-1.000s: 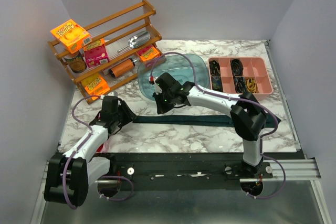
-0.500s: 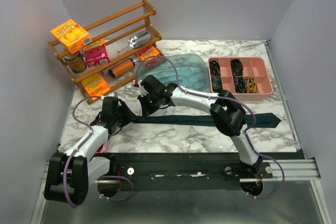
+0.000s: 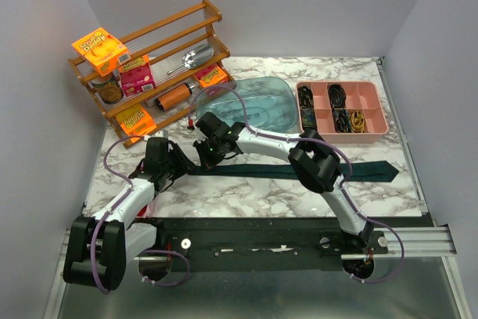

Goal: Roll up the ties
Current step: Roll the tie at the center of the board.

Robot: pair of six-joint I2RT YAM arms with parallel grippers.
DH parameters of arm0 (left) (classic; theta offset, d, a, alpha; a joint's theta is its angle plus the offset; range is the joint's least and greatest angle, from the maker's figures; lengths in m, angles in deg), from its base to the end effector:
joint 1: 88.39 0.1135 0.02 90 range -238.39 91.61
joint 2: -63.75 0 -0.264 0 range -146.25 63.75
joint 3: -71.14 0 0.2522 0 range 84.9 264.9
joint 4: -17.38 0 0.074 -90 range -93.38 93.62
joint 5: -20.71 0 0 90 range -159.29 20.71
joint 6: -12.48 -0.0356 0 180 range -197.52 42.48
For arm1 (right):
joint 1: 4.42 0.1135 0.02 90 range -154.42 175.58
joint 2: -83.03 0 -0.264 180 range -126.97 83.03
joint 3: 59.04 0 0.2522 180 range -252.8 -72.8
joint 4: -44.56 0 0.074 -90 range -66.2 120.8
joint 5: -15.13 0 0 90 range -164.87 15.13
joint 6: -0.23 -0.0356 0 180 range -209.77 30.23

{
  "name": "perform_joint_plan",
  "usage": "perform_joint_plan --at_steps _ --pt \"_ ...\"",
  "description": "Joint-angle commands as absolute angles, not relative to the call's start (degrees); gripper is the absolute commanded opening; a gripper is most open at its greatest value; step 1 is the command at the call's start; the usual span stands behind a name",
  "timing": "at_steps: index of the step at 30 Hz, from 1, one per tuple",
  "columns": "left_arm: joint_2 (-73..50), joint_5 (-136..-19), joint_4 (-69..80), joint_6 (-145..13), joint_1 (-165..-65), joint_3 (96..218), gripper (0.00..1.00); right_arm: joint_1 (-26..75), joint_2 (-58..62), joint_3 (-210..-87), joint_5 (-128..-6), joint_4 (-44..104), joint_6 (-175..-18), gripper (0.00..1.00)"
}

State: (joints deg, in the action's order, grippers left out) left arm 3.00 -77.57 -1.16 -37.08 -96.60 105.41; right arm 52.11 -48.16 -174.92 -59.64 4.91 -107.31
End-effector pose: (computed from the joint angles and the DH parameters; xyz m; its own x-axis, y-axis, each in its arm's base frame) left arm 0.1912 -0.0328 0.1541 -0.6899 -0.5490 -0.4719 -0.2699 0.7999 -0.5360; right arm 0.2676 0.4217 0.1569 -0.6982 -0.5288 -0.4826 -0.7107 0.5933 0.3781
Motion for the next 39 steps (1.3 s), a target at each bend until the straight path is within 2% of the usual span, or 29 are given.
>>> perform_joint_plan --at_steps 1,9,12,15,16,19,30,39 --pt "3.02 -78.79 1.07 -38.06 -96.12 103.54 0.47 52.71 -50.65 -175.55 -62.29 1.62 -107.17 0.01" --pt "3.02 -77.56 0.72 -37.88 -96.21 104.06 0.36 52.8 -49.77 -174.66 -62.12 1.62 -107.0 0.01" --pt "3.02 -77.03 1.15 -38.06 -96.21 104.32 0.35 52.71 -49.94 -174.84 -61.42 1.62 -106.74 0.0" --pt "2.84 -78.17 2.38 -38.5 -96.12 104.76 0.23 52.8 -49.95 -174.93 -60.81 1.62 -106.82 0.0" --pt "2.84 -78.52 2.56 -38.5 -96.12 104.76 0.14 52.8 -50.03 -175.01 -60.72 1.62 -106.91 0.01" --pt "3.46 -78.96 2.74 -38.94 -96.21 105.03 0.01 52.71 -49.86 -174.84 -60.89 1.62 -106.91 0.0" --pt "13.65 -78.35 -2.44 -39.55 -96.21 106.61 0.0 52.71 -49.07 -174.4 -62.56 1.18 -107.17 0.01" --pt "12.51 -84.06 -0.08 -38.5 -96.82 106.79 0.0 52.71 -50.47 -175.1 -62.04 1.53 -108.14 0.01"
